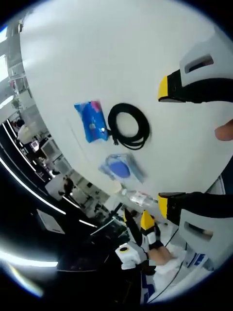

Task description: Arrange the tabletop items into an orderly group along one side of the table until the central work area is clear of visible clutter.

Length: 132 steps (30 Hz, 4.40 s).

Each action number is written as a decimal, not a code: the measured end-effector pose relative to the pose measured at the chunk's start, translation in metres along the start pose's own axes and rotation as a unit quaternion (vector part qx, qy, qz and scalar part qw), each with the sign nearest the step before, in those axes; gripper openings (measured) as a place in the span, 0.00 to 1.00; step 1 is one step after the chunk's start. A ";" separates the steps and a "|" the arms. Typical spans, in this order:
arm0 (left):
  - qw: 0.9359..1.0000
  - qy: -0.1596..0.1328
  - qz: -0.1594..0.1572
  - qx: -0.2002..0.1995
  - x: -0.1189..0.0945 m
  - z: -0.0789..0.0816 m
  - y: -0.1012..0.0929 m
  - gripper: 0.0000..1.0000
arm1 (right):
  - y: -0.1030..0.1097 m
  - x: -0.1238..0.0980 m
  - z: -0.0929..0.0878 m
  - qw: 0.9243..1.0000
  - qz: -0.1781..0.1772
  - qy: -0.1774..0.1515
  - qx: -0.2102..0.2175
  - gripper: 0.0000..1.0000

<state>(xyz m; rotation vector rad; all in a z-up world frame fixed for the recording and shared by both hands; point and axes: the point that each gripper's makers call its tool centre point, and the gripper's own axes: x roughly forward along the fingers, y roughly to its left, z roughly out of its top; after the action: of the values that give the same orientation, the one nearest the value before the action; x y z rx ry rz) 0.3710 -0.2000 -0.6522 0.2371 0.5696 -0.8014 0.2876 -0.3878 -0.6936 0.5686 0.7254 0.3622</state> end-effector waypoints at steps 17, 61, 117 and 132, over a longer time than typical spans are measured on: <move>0.999 -0.014 0.018 -0.024 -0.001 -0.006 0.022 0.77 | 0.010 0.007 0.002 1.000 0.011 0.023 -0.009 0.70; 0.994 0.074 0.045 0.062 0.059 0.025 0.171 0.69 | 0.105 0.117 -0.008 0.985 0.124 0.088 0.082 0.61; 0.975 0.219 -0.011 0.037 0.132 -0.030 0.174 0.01 | 0.082 0.184 -0.014 0.985 0.052 0.111 0.123 0.07; 0.983 0.181 0.022 -0.010 0.078 -0.017 0.170 0.00 | 0.074 0.165 0.017 0.990 0.055 0.067 0.111 0.00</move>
<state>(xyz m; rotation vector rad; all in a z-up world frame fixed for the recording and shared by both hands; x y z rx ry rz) 0.5328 -0.1250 -0.7122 0.3791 0.9103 -0.7132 0.4062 -0.2531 -0.7241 0.8032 0.8725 0.4271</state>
